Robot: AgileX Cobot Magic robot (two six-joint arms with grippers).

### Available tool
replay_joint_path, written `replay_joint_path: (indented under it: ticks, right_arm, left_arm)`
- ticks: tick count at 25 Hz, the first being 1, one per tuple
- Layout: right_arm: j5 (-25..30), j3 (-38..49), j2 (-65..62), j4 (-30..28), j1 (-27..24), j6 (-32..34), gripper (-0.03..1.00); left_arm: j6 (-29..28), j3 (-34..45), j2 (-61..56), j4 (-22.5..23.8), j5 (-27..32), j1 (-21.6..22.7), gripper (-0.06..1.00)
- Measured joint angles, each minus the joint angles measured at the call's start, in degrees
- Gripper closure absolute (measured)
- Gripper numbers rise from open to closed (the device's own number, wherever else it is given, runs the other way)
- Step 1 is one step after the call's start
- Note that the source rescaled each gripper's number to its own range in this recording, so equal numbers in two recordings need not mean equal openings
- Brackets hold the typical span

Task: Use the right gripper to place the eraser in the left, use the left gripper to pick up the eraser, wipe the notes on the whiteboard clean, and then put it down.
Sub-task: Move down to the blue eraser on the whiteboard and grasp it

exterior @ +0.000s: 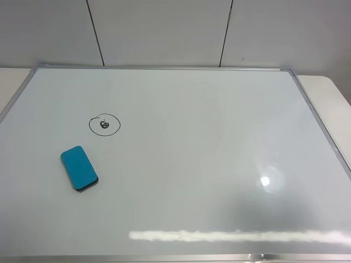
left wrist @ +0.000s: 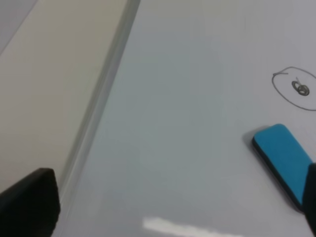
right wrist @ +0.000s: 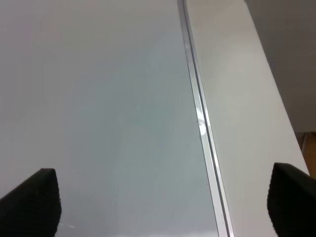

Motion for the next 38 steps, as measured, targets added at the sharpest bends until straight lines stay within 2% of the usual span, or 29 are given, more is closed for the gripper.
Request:
replay_joint_path:
  ticks: [7, 16, 38]
  right_arm:
    - [0.0, 0.0, 0.0, 0.5, 4.3, -0.5, 0.15]
    - [0.0, 0.0, 0.0, 0.9, 1.6, -0.5, 0.15]
    - [0.0, 0.0, 0.0, 0.9, 1.6, -0.5, 0.15]
  left_arm:
    - [0.0, 0.0, 0.0, 0.0, 0.0, 0.0, -0.06]
    - [0.0, 0.0, 0.0, 0.0, 0.0, 0.0, -0.06]
    - [0.0, 0.0, 0.0, 0.0, 0.0, 0.0, -0.06]
